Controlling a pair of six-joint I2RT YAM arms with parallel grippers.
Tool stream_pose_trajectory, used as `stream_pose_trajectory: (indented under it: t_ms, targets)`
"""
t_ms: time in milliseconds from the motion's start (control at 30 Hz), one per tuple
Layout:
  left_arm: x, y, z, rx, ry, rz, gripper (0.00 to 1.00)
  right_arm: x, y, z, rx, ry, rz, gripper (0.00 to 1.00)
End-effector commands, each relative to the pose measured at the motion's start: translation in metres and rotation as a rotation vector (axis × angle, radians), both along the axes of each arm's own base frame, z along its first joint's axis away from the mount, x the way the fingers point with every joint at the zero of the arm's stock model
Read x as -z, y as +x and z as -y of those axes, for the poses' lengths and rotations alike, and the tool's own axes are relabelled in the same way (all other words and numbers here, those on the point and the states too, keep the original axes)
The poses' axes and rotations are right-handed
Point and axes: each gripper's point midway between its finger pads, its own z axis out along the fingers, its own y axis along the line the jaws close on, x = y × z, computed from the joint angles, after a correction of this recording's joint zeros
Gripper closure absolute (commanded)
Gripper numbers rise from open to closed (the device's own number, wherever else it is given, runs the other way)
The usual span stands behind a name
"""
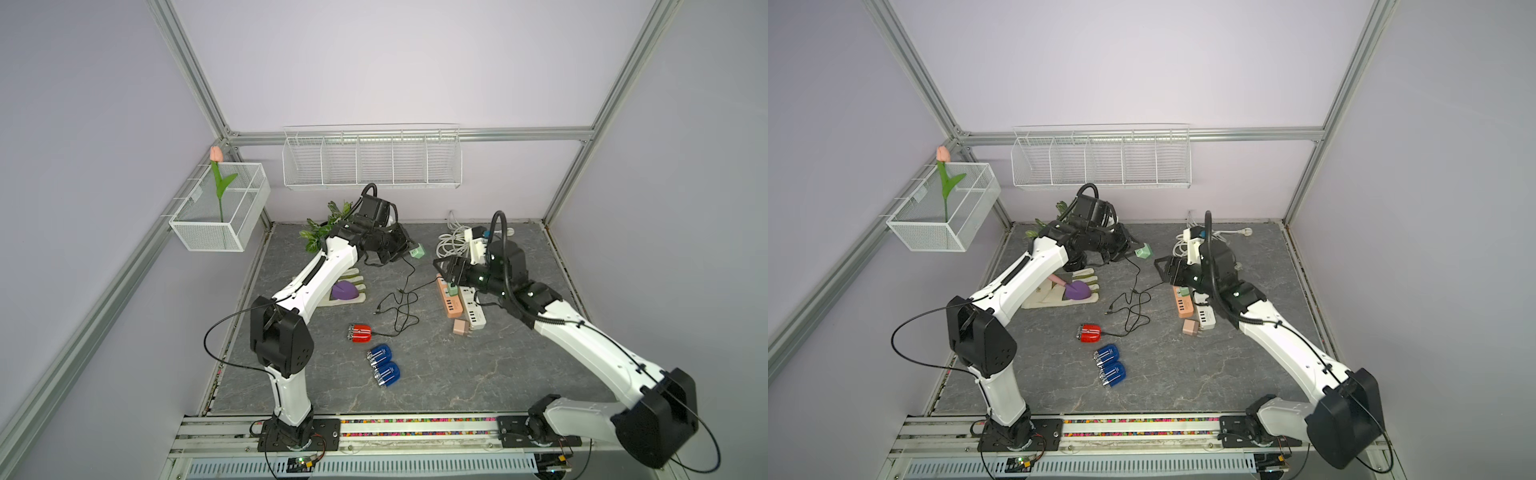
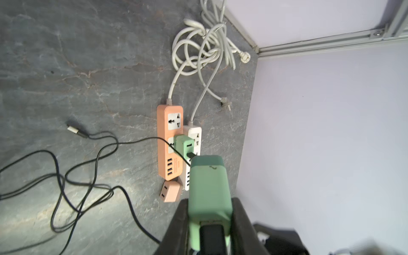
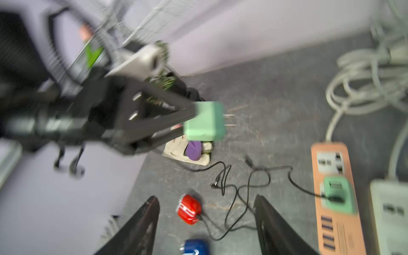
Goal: Charge the electric shaver
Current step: Insert the charging cable into the plug.
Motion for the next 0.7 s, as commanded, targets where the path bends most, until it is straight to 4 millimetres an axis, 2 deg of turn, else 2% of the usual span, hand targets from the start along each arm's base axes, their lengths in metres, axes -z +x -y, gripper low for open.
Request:
stream_pose_trajectory:
  t_ms: [0, 100, 200, 400, 500, 667]
  targets:
    - [0.001, -0.028, 0.006, 0.06, -0.002, -0.204, 1.0, 0.016, 0.025, 0.022, 0.032, -0.386, 0.427, 0.35]
    - [0.002, -0.032, 0.006, 0.088, 0.03, -0.25, 1.0, 0.022, 0.031, 0.018, 0.023, -0.475, 0.521, 0.39]
    - [0.004, -0.035, 0.005, 0.095, 0.054, -0.278, 1.0, 0.016, 0.035, 0.01, 0.009, -0.532, 0.606, 0.39]
    - [0.009, -0.039, 0.007, 0.091, 0.062, -0.316, 1.0, 0.01, 0.039, -0.011, -0.037, -0.554, 0.701, 0.37]
    - [0.009, -0.04, 0.009, 0.086, 0.061, -0.321, 1.0, 0.016, 0.037, -0.025, -0.091, -0.554, 0.719, 0.37]
    - [0.006, -0.036, 0.008, 0.064, 0.059, -0.306, 1.0, 0.026, 0.033, -0.034, -0.131, -0.541, 0.7, 0.39]
